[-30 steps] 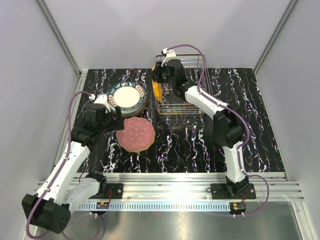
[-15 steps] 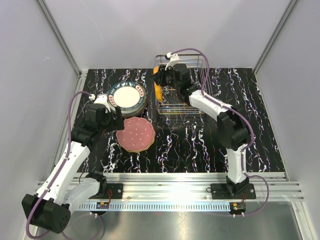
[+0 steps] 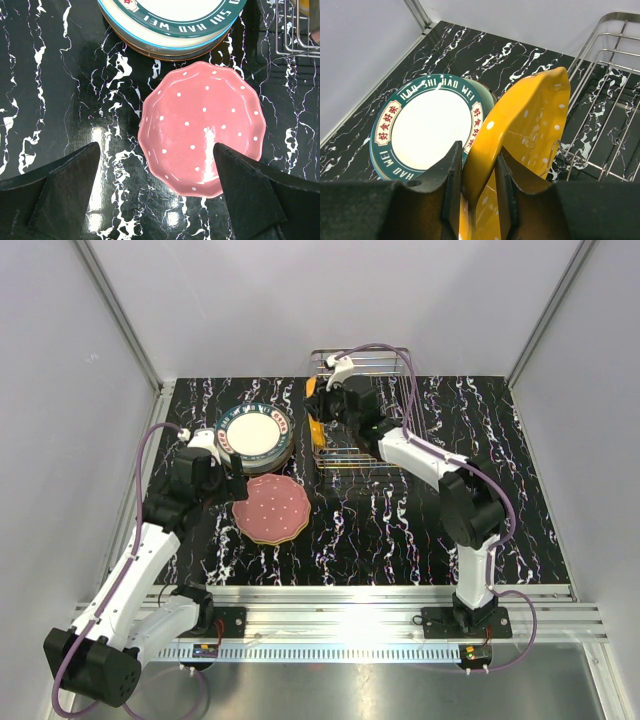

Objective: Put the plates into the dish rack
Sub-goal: Insert the plate into the dish rack

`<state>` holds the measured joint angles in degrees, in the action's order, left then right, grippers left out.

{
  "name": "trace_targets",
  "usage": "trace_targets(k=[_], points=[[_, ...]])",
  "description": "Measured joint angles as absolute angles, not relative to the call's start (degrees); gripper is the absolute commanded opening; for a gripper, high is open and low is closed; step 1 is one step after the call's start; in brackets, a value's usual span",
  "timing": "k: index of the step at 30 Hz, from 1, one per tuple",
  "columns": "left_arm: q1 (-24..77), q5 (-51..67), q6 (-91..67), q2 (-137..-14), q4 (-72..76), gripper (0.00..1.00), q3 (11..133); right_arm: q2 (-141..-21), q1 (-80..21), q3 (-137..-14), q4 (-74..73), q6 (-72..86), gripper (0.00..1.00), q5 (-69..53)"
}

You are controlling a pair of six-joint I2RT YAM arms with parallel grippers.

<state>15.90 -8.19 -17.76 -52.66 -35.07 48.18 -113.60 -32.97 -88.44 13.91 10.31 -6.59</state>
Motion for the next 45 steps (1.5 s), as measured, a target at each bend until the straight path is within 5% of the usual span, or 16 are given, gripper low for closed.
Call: trace_targets(k=[14,30,39,45], points=[[15.9,-8.21,-17.76,-52.66,-35.4,0.99,48.18,-114.28,-36.07,-88.25,15.14,13.47,0.1,4.01],[15.9,-8.21,-17.76,-52.66,-36.14,0.99,48.18,-118.45,-35.81,-93.51,14.5,17.3,0.15,3.79],[15.9,-8.16,-17.76,-52.66,-36.32,0.99,48.18,-116.4,-34.24,-90.96,14.96,18.65,0.34,2.02],[15.9,-8.16,-17.74,-52.66,-36.32,0.99,48.23,-116.31,-33.34,-90.5,3.11,16.86,0.71,1.08]])
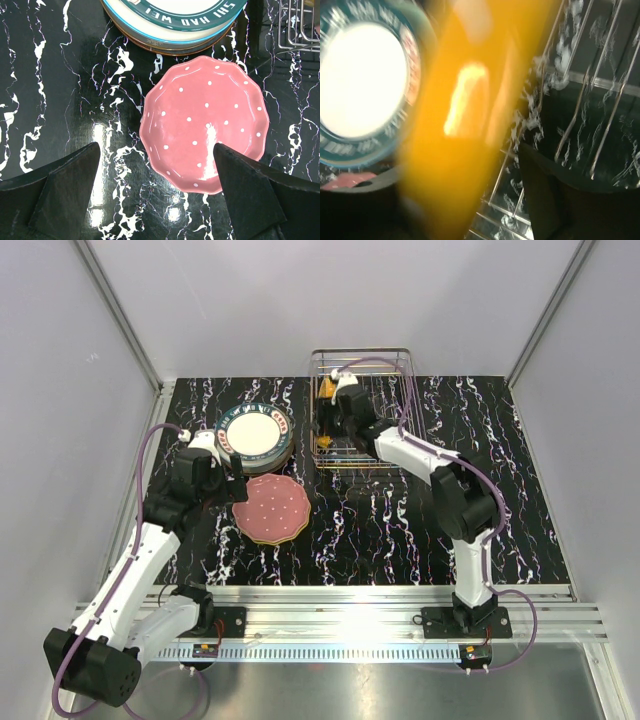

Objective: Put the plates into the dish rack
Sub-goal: Insert the plate into the dish rack

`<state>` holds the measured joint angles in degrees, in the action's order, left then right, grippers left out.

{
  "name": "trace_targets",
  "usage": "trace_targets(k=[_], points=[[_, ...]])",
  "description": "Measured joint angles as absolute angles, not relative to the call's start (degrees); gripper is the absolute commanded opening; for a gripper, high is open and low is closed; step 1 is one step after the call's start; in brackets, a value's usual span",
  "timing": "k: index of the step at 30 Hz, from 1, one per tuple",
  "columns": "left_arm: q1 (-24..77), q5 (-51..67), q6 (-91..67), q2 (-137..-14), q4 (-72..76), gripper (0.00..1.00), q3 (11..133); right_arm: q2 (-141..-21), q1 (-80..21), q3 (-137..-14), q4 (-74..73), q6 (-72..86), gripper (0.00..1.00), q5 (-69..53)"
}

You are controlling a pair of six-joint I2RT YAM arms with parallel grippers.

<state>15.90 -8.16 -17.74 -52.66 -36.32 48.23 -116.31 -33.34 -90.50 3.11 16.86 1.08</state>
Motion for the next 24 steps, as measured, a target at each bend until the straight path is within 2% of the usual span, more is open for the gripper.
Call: trace_targets(k=[5,8,12,18,22,24], points=[[15.9,-8.16,-17.5,-52.69,-36.32,0.99,48.73,-118.06,-32.86,-90.72,-9.54,15.25,0.78,-0.95],[15.9,-8.12,-17.5,-52.75,-36.4,0.99,49.74,-118.06,-32.6,-92.6,-13.72,14.22,0.74,-1.67],[15.9,-7.9,-17.5,-53.04,-36.75,0.99,51.75,-118.06,-32.42,-96.64,-18.5,13.45,0.75,-2.22],[15.9,-7.66,-17.5,-53.04,-37.43,0.99,54.68,-118.04,-32.21,-103.57,-20.97,13.04,0.84,-2.9],[15.9,-7.64,-17.5,-53.08,-37.76,0.99,55.37,-117.93,-32.12,-105.49,-21.41,12.8,0.78,-4.25],[15.9,-7.57,-17.5,-53.12,-37.74,0.99,55.48,-117.69,-32.12,-105.49,-21.96,12.73,0.67,-4.62]])
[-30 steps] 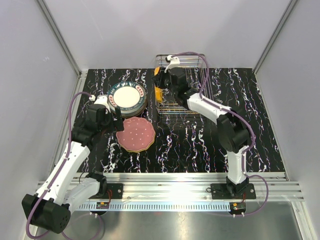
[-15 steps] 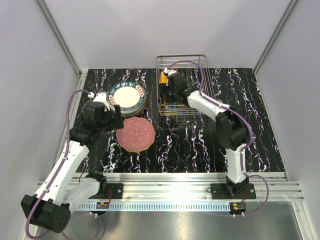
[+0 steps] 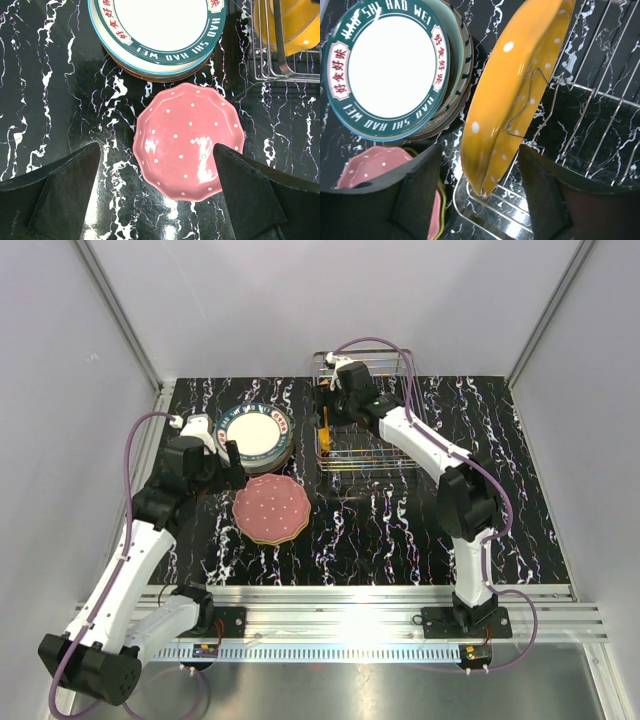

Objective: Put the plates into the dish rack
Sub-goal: Insert the plate into the dish rack

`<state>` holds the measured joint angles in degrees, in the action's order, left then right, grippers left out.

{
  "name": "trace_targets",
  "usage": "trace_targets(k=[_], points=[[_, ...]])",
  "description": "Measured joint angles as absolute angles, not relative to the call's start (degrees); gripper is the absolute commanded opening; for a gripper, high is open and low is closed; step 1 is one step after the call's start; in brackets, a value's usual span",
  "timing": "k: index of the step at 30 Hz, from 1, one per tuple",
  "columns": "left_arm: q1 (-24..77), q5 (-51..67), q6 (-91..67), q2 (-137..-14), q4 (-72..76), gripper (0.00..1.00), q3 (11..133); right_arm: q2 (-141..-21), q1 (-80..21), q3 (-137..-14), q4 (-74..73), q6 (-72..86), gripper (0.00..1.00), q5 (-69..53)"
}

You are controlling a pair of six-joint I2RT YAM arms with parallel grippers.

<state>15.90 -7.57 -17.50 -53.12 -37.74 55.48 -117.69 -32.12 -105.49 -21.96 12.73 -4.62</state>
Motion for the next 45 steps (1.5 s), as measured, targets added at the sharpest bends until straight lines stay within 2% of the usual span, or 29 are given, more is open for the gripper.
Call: trace_targets(k=[2,3,14,22,30,32,33,34,38,45], points=[[15.9,-7.49,-17.5,-53.25,-37.78,0.99,55.51,-117.36,-32.12,-105.41,-22.41,12.53,0.6,-5.08],[15.9,-7.51,-17.45,-53.41,-37.76,0.99,55.51,-117.01,-32.12,-105.21,-22.37,12.58,0.53,-5.19],[15.9,-8.27,-16.88,-54.04,-37.58,0.99,55.0,-114.63,-32.03,-104.31,-21.87,12.62,0.21,-5.98],[15.9,-8.95,-16.67,-53.98,-37.58,0.99,53.69,-117.69,-31.81,-107.46,-20.82,12.62,0.17,-9.74],[15.9,-9.43,-16.27,-53.95,-37.17,0.99,52.77,-119.04,-31.66,-108.22,-19.07,12.6,0.2,-12.16],[15.9,-9.43,-16.27,-53.95,-37.08,0.99,52.42,-119.17,-31.66,-108.38,-19.03,12.53,0.24,-12.43],[15.9,-9.41,-16.27,-53.93,-37.04,0.99,52.27,-119.2,-31.66,-108.4,-19.05,12.36,0.28,-12.53],[15.9,-9.41,-16.25,-53.93,-36.88,0.99,52.1,-119.24,-31.66,-108.4,-19.11,12.23,0.38,-12.56],[15.9,-9.41,-16.16,-53.56,-36.38,0.99,51.62,-119.92,-31.66,-108.38,-19.94,11.38,0.53,-12.56],[15.9,-9.41,-15.88,-52.97,-36.23,0.99,51.35,-119.9,-31.66,-108.31,-21.89,10.39,0.71,-12.47]])
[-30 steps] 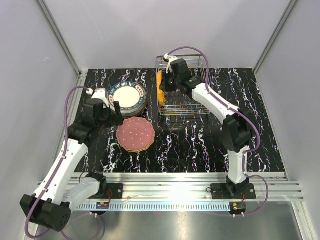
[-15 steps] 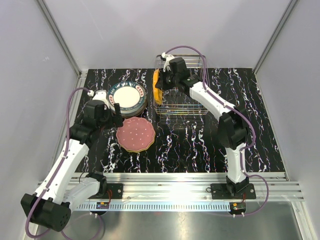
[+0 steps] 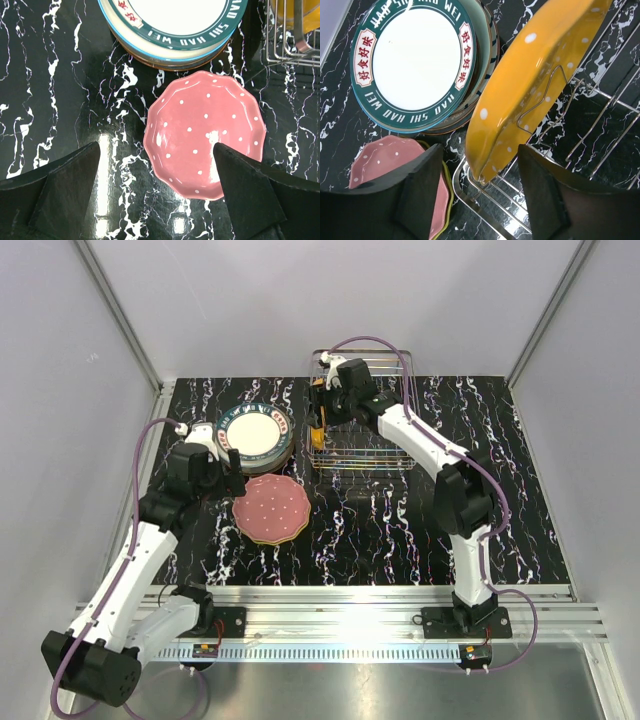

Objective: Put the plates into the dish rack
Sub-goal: Insert the plate into the dish rack, then grab a plate with the left arm

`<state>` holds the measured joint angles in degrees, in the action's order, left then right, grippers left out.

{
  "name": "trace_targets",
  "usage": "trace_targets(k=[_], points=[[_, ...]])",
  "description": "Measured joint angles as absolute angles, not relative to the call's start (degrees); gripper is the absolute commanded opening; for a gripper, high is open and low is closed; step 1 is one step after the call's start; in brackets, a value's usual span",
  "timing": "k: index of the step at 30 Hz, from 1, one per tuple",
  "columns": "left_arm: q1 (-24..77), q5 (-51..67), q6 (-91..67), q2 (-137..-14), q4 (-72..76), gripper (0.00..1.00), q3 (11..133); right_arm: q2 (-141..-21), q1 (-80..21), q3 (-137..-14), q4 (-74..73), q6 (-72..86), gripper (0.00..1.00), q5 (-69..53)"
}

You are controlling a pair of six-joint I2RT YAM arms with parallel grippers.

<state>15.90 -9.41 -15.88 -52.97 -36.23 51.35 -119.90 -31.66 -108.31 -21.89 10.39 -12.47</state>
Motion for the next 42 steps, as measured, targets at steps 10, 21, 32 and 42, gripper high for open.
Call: trace_targets(k=[10,21,32,42], points=[[15.9,-9.91,-15.88,-51.59,-36.32,0.99,50.28,-111.87,-31.66,-106.45,-24.77,9.58,0.77,-10.48],[15.86,-13.65,-16.71,-53.28,-36.42,0.99,50.22,-86.41,-31.66,-82.41,-16.47,11.68,0.44,-10.07],[13.61,-18.02,-20.23,-68.36,-38.96,0.99,62.98,-73.45,-31.66,-55.55,-7.99,16.03,0.37,-10.0],[5.41,-9.8,-25.71,-86.52,-33.93,0.82,70.52,-68.95,-31.66,-47.03,-2.94,18.46,0.29,-10.7]])
